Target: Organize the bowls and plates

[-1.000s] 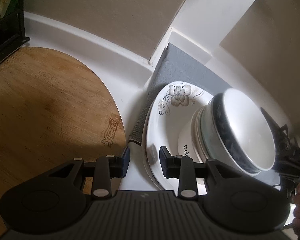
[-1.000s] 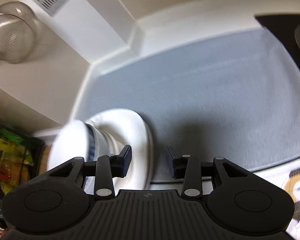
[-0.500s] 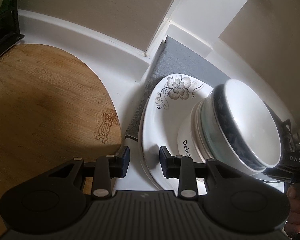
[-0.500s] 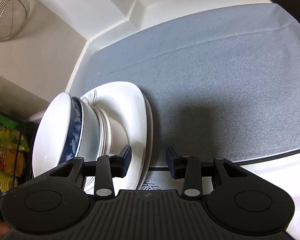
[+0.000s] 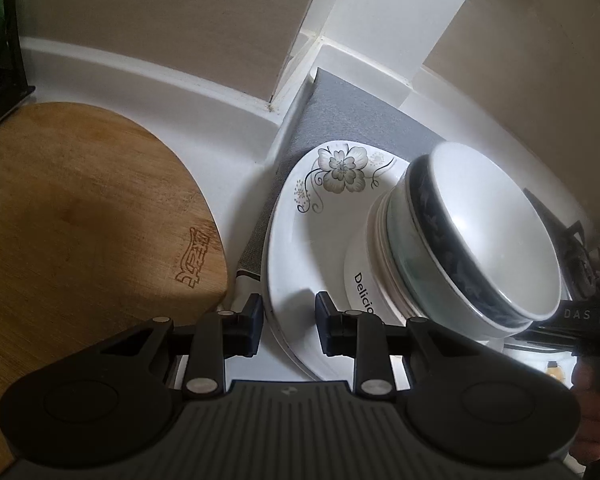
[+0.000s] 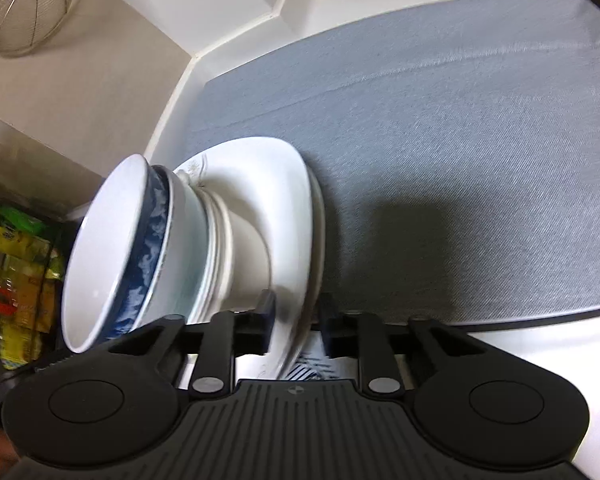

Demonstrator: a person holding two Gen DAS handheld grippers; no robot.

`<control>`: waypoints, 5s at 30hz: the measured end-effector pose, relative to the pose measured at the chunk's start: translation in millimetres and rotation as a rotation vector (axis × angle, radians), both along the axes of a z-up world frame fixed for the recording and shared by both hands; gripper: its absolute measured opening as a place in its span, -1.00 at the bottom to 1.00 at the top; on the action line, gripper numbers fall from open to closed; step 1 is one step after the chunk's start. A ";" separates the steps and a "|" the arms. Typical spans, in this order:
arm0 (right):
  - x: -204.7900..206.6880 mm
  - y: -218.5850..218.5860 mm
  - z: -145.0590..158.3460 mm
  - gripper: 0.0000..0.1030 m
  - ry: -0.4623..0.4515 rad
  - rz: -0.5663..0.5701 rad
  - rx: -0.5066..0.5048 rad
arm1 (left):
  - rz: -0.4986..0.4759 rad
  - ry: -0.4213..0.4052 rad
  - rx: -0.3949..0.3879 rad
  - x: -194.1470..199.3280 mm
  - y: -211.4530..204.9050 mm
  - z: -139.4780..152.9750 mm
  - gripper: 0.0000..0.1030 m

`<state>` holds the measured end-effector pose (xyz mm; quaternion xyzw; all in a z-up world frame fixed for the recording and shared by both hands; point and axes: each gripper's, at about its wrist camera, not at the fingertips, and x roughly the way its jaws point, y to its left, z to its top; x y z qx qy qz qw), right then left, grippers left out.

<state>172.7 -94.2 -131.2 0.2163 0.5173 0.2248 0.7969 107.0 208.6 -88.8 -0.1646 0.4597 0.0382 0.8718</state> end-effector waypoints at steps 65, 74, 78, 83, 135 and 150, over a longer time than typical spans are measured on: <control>-112.4 -146.9 69.9 0.99 -0.244 -0.211 -0.335 | -0.232 -0.018 0.297 -14.3 -224.7 63.5 0.99; -129.2 -144.5 73.7 0.99 -0.233 -0.282 -0.317 | -0.308 -0.043 0.312 -11.0 -236.5 83.3 0.99; -131.7 -143.6 77.2 0.99 -0.242 -0.316 -0.311 | -0.300 -0.030 0.309 -11.5 -231.3 82.7 0.99; -132.9 -140.5 84.5 0.99 -0.226 -0.338 -0.306 | -0.296 -0.032 0.282 -13.7 -229.7 79.5 0.99; -108.4 -116.1 94.7 0.99 -0.249 -0.243 -0.354 | -0.296 -0.032 0.250 -11.1 -217.6 70.4 0.99; -105.1 -112.8 95.3 0.99 -0.248 -0.231 -0.359 | -0.294 -0.032 0.241 -8.8 -213.4 70.1 0.99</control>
